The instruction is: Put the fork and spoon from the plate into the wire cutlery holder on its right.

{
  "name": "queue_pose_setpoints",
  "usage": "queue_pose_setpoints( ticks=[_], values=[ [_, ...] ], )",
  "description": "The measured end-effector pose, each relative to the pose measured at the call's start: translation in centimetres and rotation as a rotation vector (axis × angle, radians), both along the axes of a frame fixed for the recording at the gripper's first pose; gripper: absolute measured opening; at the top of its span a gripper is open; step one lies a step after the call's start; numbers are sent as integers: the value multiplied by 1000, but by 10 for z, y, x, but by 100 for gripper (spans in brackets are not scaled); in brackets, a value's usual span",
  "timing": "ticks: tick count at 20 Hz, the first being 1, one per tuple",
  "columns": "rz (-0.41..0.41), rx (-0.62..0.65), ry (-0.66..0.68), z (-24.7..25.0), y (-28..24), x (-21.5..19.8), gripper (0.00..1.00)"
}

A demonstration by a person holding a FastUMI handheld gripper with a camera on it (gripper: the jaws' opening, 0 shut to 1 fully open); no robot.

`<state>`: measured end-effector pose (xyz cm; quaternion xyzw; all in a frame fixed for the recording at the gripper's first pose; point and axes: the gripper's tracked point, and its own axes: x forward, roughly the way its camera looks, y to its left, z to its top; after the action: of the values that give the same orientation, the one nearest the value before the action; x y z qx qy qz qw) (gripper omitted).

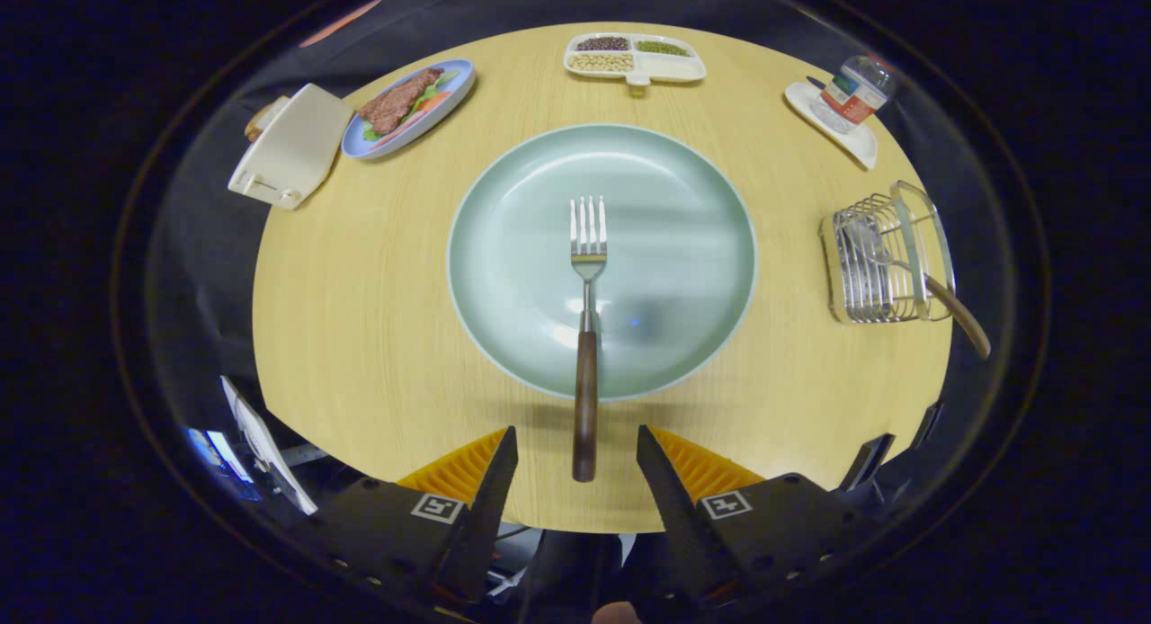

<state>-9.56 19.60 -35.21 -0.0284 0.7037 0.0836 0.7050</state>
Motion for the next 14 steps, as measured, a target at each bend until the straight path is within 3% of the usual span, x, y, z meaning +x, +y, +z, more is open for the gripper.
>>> queue_pose_setpoints(
  ticks=[3, 6, 7, 9, 10, 14],
  values=[
    [3, -22, -8, -11, -3, 3, 67],
    [5, -10, 15, -14, 0, 1, 45],
    [14, -13, 15, -12, -3, 0, 45],
    [17, -32, 10, -19, -7, 1, 10],
    [23, -20, 14, -21, -8, 0, 12],
    [18, 40, 24, -9, -3, -5, 1]
  ],
)
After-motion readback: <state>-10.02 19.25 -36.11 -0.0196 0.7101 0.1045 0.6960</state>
